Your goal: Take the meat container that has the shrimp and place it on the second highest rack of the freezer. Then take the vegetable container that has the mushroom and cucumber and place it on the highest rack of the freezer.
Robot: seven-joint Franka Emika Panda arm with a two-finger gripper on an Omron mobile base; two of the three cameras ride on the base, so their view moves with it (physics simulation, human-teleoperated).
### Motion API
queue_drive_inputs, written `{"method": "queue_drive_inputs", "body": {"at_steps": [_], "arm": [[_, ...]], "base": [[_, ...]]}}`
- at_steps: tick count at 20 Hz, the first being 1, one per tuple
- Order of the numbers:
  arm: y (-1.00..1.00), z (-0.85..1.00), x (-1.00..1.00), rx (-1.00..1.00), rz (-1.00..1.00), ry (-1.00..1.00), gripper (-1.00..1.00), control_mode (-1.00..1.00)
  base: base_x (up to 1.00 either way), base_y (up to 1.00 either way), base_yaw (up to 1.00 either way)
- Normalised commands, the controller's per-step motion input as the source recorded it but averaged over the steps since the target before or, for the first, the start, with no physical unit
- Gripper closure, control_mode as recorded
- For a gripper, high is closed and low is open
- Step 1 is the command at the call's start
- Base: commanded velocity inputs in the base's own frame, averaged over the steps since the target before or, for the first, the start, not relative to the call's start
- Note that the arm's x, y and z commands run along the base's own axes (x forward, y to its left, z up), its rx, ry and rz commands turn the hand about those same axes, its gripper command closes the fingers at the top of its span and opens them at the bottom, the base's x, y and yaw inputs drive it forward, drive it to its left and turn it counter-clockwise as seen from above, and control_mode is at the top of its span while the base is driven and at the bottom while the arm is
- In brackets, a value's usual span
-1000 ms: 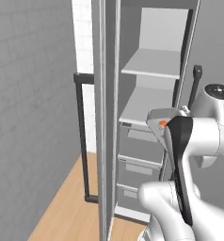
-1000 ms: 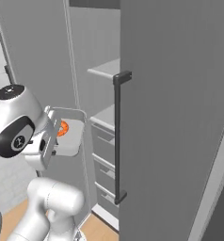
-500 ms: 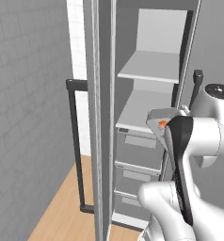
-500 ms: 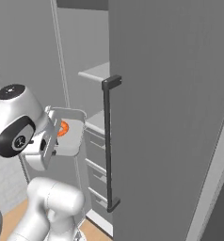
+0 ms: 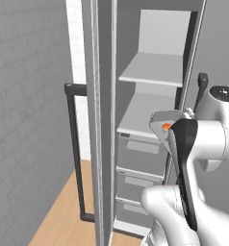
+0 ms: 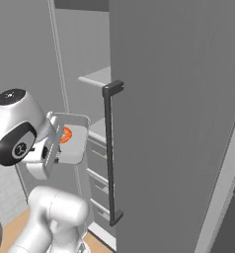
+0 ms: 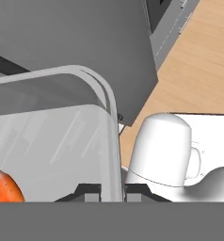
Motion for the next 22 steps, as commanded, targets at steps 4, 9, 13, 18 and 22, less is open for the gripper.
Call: {"method": "queue_drive_inputs", "body": {"at_steps": [4,9,13,18,22], "arm": [[0.01,-0.01,0.1,-0.01,0.0,0.01,1.0,-1.0],[0.28,-0.17,0.41,-0.04,-0.08,0.04,1.0,-1.0],[0.06,-0.13,0.36,0.0,-0.19,0.0,1.0,-1.0],[0.0,-0.08,0.45,0.0,-0.21,0.0,1.0,-1.0],[0.0,-0.14,0.55,0.0,-0.14,0.0,1.0,-1.0]], "base": [[0.26,0.01,-0.01],[0.0,0.0,0.0],[0.0,0.0,0.0],[0.0,0.0,0.0],[0.0,0.0,0.0]]}}
